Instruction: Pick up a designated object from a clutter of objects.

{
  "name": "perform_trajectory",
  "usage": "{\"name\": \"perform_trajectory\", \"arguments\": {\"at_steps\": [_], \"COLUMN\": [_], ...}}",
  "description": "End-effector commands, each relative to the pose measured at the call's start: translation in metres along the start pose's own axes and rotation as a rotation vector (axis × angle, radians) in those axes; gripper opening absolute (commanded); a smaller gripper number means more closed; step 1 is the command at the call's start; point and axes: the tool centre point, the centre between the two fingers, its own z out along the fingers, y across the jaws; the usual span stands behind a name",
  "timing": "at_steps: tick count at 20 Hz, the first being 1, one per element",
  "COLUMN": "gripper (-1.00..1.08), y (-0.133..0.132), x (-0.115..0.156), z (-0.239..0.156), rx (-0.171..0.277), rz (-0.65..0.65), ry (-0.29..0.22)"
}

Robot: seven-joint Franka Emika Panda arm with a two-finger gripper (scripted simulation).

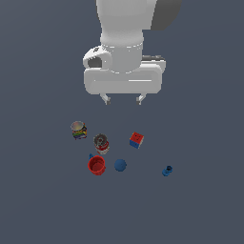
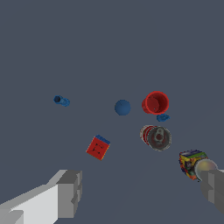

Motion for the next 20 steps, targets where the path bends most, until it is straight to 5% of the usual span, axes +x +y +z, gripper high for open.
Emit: {"name": "perform_trajectory", "arguments": {"at_steps": [1, 20], "gripper": [1.00, 1.00], "y": [0.000, -0.005], "x": [0.000, 0.005], "z": [0.000, 0.026], "rx": [0.000, 0.020], "rz": [0.000, 0.022], "ry": [0.000, -0.006]}}
